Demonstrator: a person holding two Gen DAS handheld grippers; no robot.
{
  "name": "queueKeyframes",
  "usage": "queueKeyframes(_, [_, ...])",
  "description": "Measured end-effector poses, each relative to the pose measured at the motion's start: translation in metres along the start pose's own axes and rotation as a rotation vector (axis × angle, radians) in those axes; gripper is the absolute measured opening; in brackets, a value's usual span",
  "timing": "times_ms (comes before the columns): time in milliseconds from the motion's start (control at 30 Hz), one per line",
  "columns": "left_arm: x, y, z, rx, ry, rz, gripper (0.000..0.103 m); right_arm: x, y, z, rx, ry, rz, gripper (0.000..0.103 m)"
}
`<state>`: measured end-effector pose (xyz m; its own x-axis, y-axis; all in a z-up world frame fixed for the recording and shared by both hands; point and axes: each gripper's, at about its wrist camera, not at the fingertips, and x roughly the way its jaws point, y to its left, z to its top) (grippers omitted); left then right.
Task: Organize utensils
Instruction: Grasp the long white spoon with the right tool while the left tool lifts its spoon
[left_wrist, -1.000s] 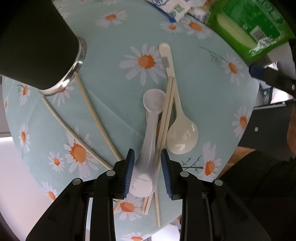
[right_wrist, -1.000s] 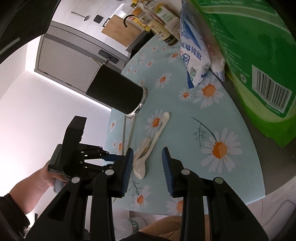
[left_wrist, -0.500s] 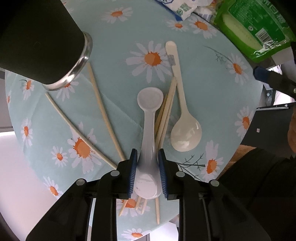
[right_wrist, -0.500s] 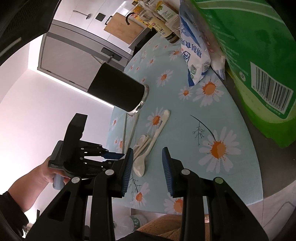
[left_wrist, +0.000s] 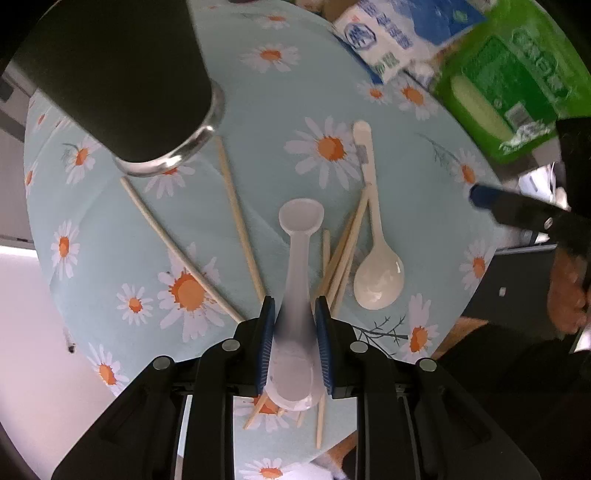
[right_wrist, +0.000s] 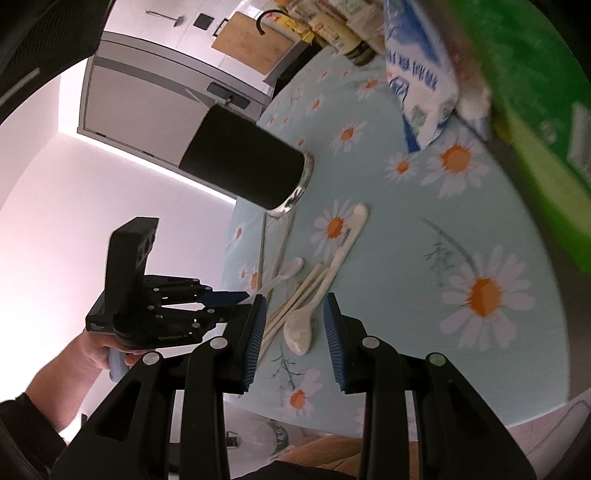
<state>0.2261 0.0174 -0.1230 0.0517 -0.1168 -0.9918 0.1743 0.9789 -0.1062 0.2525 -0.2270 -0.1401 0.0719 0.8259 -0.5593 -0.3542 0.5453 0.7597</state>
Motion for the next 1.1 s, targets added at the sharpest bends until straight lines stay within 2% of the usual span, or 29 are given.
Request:
queueKeyframes(200, [-0.012, 0.023, -0.012, -0.057, -0.086, -0.066, 0.02, 0.026, 0.001, -0.003, 0.084, 0.062, 0.038, 0.033])
queueKeyframes(433, [-0.035, 0.041, -0.028, -0.104, -0.195, -0.153, 0.02, 0.057, -0.012, -0.003, 0.204, 0.119, 0.033, 0.033])
queueKeyframes(633, [-0.048, 0.035, -0.042, -0.127, -0.277, -0.236, 0.02, 0.077, -0.025, -0.004, 0.289, 0.143, 0.032, 0.033])
queueKeyframes(700, [-0.053, 0.032, -0.044, -0.121, -0.296, -0.249, 0.02, 0.083, -0.027, -0.005, 0.318, 0.152, 0.048, 0.03])
queueKeyframes(933, [-0.067, 0.027, -0.054, -0.112, -0.342, -0.305, 0.02, 0.092, -0.023, -0.005, 0.319, 0.153, 0.027, 0.017])
queueKeyframes(1100, [-0.07, 0.032, -0.059, -0.124, -0.36, -0.32, 0.02, 0.095, -0.022, -0.005, 0.332, 0.135, 0.03, 0.014])
